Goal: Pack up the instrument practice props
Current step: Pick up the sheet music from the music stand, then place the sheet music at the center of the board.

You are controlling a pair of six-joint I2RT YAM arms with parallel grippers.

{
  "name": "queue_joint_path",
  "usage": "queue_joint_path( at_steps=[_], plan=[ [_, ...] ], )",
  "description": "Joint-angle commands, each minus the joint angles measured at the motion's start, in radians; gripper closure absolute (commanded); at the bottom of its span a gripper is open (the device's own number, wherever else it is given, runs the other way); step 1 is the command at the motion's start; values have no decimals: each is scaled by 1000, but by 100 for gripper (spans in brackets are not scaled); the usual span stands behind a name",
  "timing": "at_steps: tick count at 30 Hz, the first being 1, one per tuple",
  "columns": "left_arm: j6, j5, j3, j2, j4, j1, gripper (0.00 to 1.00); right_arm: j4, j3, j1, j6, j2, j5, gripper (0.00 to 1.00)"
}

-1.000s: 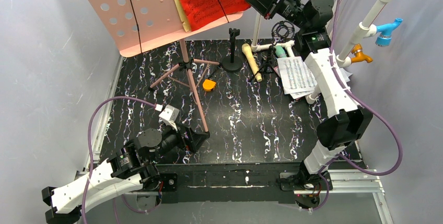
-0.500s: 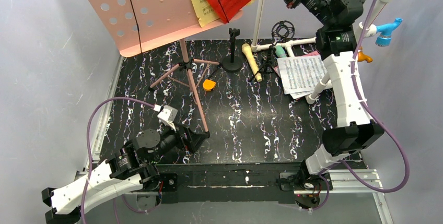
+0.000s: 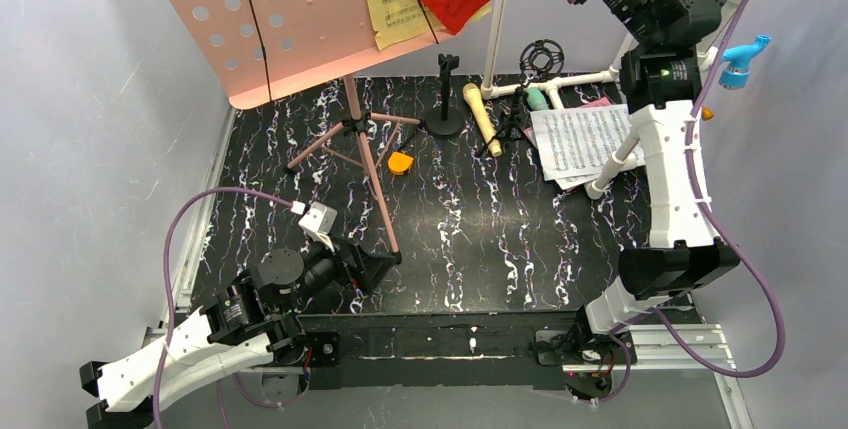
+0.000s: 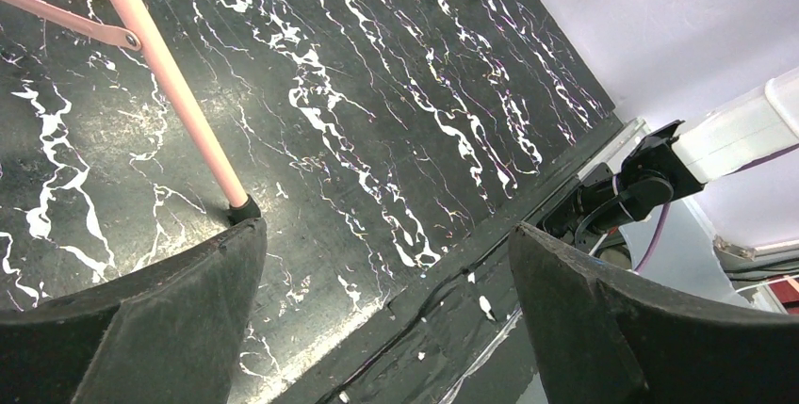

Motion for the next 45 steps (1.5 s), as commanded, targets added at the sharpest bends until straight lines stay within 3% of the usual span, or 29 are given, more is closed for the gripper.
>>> queue_joint_path(
  at_steps=[1, 17, 34, 40, 45],
  plan=[
    [-5, -4, 24, -15, -14, -2, 0, 80, 113, -19, -2, -14, 19, 99],
    [-9, -2, 28, -24, -24, -2, 0, 162, 274, -81, 39, -26, 56, 99],
    [-9, 16, 31, -32, -3, -2, 0, 174, 272, -96, 32, -83, 38, 99],
    [44, 80, 27, -26, 64, -2, 0, 168, 226, -98, 23, -132, -6, 99],
    [194, 205, 46, 22, 204, -2, 0, 147, 67, -98, 2, -247, -126, 99]
  ],
)
